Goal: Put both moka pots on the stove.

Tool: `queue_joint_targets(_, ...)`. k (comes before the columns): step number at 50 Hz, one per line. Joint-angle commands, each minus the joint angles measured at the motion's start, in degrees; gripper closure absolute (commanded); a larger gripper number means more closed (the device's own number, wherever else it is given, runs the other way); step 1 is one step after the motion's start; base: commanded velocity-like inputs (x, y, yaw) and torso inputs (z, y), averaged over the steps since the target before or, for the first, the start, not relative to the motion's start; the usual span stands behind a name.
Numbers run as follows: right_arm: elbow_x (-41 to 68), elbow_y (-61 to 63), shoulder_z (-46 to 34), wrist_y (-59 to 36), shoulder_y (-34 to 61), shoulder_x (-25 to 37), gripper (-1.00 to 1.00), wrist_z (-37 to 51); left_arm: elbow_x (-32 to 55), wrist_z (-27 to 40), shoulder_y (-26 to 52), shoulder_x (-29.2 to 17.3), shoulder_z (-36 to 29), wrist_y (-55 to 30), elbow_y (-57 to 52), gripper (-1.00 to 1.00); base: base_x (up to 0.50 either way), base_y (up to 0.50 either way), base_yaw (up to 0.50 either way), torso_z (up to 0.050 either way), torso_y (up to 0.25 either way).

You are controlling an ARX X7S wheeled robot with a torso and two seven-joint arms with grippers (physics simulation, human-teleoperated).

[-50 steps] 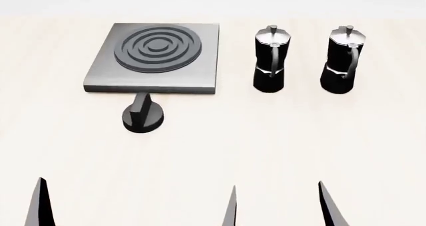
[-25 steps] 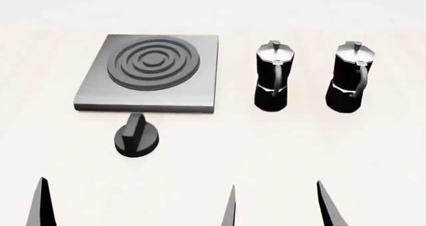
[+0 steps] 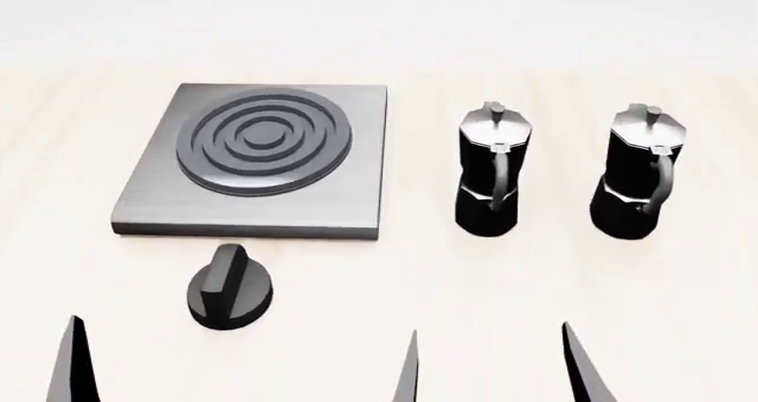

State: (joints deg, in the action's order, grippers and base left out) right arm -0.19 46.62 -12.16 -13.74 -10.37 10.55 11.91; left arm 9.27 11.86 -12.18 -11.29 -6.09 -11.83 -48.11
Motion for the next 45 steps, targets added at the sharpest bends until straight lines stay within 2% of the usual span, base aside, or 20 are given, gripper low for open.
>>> queue_joint_targets(1,0.3,-0.19,-0.26,0.23,0.02,0.46,-1.0,0.59,0.15,0.55,-0.05,-0.47,-0.28,0.38,0.26,-1.0,0.21,0.0,0.0,0.0,0.0)
queue_joint_targets(40,1.21,-1.73,-0.83,0.82,0.58,1.73,-1.0,2.34,1.02,2.98,0.36,-2.63,-1.62,0.7,0.51,-1.0,0.21,0.0,0.0,0.0,0.0)
queue_joint_targets(45,2.0,-2.56,-0.66,1.38,0.66,1.64,-1.0,2.53,0.96,3.35,0.47,-2.91,-1.92,0.96,0.96,-1.0,0.0,0.0,0.0,0.0,0.0)
